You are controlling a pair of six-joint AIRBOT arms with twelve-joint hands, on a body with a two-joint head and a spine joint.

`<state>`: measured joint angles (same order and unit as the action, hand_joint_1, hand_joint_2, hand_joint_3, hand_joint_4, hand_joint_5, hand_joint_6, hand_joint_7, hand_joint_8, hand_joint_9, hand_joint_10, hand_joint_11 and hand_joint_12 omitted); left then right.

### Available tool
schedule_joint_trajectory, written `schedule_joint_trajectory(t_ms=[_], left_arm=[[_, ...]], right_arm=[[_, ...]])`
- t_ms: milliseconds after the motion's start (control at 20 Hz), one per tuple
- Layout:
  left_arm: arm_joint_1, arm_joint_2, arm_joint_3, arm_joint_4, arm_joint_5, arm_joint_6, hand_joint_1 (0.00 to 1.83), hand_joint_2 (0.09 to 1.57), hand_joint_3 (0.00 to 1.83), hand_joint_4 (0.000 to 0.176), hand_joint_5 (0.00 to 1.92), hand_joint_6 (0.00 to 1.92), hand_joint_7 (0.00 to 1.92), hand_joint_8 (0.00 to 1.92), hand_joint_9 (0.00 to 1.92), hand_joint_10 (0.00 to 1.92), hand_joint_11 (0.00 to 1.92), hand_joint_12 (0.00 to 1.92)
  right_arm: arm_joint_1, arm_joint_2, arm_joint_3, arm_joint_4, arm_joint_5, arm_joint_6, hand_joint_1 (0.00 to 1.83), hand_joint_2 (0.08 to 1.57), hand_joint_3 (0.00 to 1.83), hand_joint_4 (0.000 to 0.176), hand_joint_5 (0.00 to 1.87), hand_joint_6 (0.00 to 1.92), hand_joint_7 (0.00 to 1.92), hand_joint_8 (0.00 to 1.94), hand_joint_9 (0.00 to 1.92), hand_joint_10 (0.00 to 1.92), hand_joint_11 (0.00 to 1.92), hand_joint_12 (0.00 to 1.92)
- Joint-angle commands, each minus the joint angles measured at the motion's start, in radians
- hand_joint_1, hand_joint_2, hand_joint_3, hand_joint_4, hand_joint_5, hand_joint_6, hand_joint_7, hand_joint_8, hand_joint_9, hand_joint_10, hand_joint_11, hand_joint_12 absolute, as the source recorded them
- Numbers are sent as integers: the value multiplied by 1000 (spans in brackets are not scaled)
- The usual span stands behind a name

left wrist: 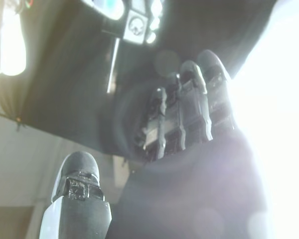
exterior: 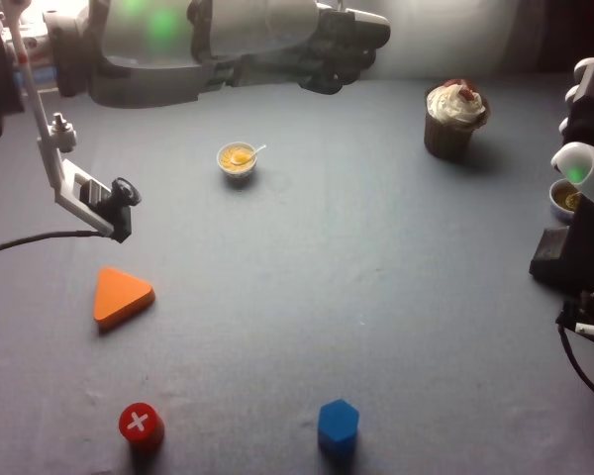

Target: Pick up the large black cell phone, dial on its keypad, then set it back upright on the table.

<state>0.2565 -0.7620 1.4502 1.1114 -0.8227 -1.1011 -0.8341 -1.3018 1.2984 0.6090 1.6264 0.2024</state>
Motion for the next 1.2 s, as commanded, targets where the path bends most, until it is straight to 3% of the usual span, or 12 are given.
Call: schedule_joint_trajectory(t_ms=[0, 150, 700, 850, 1150], left_arm=[[-30, 9, -2, -77, -60, -10, 0, 1147, 1, 28, 200, 3, 205, 2, 207, 4, 0, 422], [-30, 11, -2, -77, -60, -10, 0, 1148, 1, 36, 184, 0, 203, 1, 211, 3, 0, 439], [-29, 23, -32, -52, -61, -7, 0, 1152, 0, 35, 209, 1, 225, 0, 233, 1, 0, 489], [-29, 23, -33, -52, -63, 2, 0, 1149, 0, 35, 207, 2, 229, 4, 231, 5, 0, 486], [-26, 24, -33, -52, -69, 15, 0, 1151, 1, 34, 205, 1, 216, 3, 223, 3, 0, 442]], right_arm=[[1, 10, 6, -28, 139, 21, 1382, 1106, 0, 0, 953, 799, 969, 1012, 989, 1210, 1008, 1073], [1, 11, 5, -28, 139, 20, 1386, 1091, 0, 0, 978, 779, 998, 951, 1026, 1149, 1036, 1030], [1, 13, 3, -28, 139, 18, 1388, 1085, 0, 0, 997, 727, 1018, 919, 1031, 1146, 1042, 1042], [1, 11, 6, -28, 139, 18, 1385, 1095, 0, 0, 950, 820, 991, 959, 1026, 1144, 1026, 1029], [4, 1, 11, -25, 139, 19, 1387, 1084, 0, 0, 976, 809, 1005, 921, 1052, 1078, 1034, 974]])
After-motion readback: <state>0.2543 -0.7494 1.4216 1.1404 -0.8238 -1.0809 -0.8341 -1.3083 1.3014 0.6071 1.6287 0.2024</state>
